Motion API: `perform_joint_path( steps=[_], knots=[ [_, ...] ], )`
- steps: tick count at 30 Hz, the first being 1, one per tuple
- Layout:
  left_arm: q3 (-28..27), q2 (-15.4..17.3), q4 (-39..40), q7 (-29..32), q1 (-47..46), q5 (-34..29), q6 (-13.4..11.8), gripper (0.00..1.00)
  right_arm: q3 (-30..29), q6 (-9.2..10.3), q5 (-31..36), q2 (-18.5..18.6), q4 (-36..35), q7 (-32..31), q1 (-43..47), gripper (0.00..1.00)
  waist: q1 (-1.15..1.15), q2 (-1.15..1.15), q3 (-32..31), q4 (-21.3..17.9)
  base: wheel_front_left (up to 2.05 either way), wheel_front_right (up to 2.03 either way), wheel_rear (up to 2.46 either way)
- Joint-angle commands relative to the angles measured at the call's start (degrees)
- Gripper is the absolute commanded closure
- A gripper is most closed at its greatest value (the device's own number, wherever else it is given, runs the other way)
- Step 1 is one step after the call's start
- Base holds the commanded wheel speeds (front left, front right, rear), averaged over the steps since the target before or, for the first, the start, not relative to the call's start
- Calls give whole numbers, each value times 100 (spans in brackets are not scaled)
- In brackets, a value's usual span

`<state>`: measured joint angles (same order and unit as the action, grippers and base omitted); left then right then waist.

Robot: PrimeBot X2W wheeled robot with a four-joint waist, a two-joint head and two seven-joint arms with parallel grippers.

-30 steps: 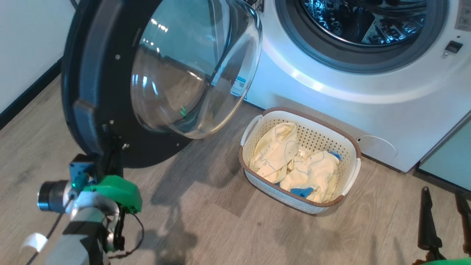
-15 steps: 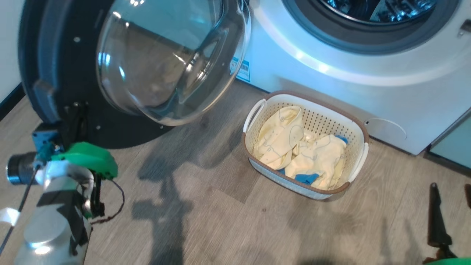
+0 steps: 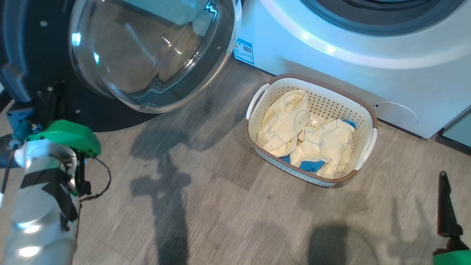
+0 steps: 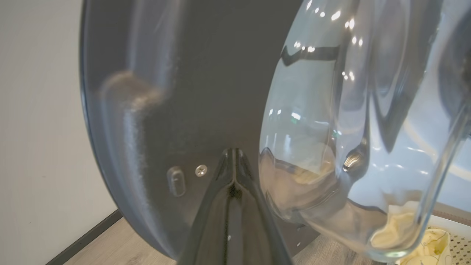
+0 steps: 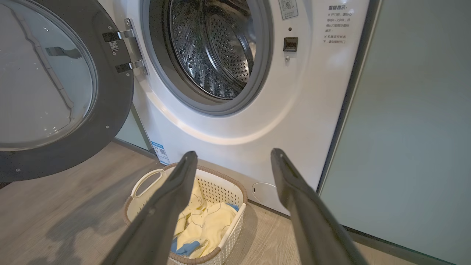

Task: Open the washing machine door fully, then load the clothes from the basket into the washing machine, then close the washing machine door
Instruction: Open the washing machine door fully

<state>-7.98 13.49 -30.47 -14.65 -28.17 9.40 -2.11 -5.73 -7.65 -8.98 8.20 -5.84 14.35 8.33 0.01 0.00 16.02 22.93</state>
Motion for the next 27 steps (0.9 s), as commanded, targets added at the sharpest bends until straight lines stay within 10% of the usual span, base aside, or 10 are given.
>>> perform_joint_path(
  steps=[1, 27],
  knots=[
    [-364, 246, 39, -34, -276, -77, 25, 100, 78, 16, 32, 163, -221, -3, -179, 0, -1, 0, 30, -5, 0, 0, 0],
    [-1109, -540, 1683, -35, 974, -470, 394, 100, 185, 16, 40, -110, -31, 44, -170, 0, -1, 0, -336, -232, 0, 0, 0]
  ],
)
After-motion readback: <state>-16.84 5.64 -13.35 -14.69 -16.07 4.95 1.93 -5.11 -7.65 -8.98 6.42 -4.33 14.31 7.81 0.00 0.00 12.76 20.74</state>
